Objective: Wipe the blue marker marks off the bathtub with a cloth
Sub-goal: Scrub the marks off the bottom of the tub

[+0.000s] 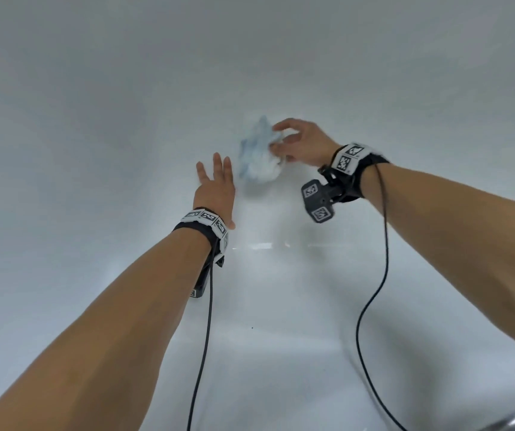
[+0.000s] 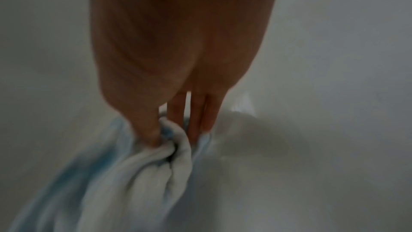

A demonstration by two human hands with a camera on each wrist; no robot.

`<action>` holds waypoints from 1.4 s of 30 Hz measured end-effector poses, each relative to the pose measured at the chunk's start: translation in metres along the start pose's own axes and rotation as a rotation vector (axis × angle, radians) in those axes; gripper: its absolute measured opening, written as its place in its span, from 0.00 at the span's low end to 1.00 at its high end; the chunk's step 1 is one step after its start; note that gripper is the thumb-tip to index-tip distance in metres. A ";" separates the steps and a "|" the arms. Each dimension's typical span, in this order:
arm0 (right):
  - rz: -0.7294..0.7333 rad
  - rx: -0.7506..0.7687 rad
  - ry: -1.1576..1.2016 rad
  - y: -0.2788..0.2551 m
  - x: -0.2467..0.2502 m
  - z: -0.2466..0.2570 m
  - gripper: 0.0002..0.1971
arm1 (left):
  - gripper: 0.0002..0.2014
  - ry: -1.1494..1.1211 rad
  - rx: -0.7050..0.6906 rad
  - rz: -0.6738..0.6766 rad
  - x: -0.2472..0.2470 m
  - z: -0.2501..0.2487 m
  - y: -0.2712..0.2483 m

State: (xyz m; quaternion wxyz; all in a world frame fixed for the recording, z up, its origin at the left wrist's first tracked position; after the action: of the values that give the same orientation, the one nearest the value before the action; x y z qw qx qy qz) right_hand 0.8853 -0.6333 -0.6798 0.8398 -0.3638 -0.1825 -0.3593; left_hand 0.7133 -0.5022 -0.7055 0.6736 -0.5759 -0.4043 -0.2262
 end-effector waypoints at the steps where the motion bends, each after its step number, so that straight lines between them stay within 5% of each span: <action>1: -0.093 -0.009 -0.101 0.005 0.016 -0.005 0.13 | 0.72 0.015 0.002 -0.002 0.000 0.000 0.000; 4: -0.451 -0.157 -0.302 0.001 0.067 -0.027 0.21 | 0.72 0.040 0.005 -0.009 0.002 -0.002 0.000; 7: -0.522 -0.007 -0.283 -0.006 0.061 -0.016 0.21 | 0.73 0.051 0.013 -0.006 0.003 -0.003 0.001; 9: -0.425 0.143 -0.307 -0.010 0.034 0.003 0.21 | 0.73 0.058 0.015 -0.003 0.003 -0.004 0.001; 13: -0.146 0.210 -0.556 -0.021 -0.026 0.008 0.42 | 0.73 0.046 0.015 -0.004 0.003 -0.004 0.001; 16: -0.133 0.277 -0.689 -0.036 -0.054 0.008 0.28 | 0.73 0.037 0.015 -0.006 0.003 -0.005 0.001; 20: 0.125 0.554 -0.719 -0.055 -0.071 0.021 0.18 | 0.73 0.068 0.009 -0.017 0.003 -0.005 0.001; 22: -0.067 0.538 -0.657 -0.040 -0.033 0.029 0.19 | 0.73 0.064 0.009 -0.023 0.002 -0.005 0.001; 25: -0.485 0.291 -0.587 0.007 0.050 0.012 0.21 | 0.72 0.077 0.003 -0.010 0.002 -0.003 0.000; 28: -0.620 0.046 -0.588 0.031 0.097 -0.027 0.22 | 0.72 0.094 -0.005 0.000 0.005 -0.006 0.000; 31: -0.562 -0.014 -0.573 0.018 0.073 -0.041 0.18 | 0.72 0.086 0.001 0.007 0.006 -0.007 0.001; 35: -0.422 0.147 -0.589 -0.028 0.017 -0.026 0.16 | 0.73 0.080 0.009 0.014 0.007 -0.007 0.000; 40: 0.270 0.627 -0.724 -0.091 -0.051 -0.030 0.18 | 0.74 0.081 0.025 0.017 0.011 -0.008 -0.003; 42: 0.366 0.750 -0.769 -0.086 -0.040 -0.019 0.16 | 0.73 0.086 0.022 0.018 0.015 -0.011 -0.006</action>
State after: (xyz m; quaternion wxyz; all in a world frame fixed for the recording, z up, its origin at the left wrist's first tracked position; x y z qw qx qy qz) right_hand 0.7960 -0.6695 -0.6742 0.8332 -0.1709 -0.5244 0.0399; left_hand 0.7203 -0.5118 -0.6899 0.6987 -0.5619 -0.3721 -0.2401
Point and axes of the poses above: each hand's wrist, its own y-axis towards the middle knuckle, its own x-axis out of the back of the hand, z = x × y, the point moved 6 cm from there along y, towards the middle knuckle, and after that the axes turned 13 degrees about -z, right-handed, at the moved point
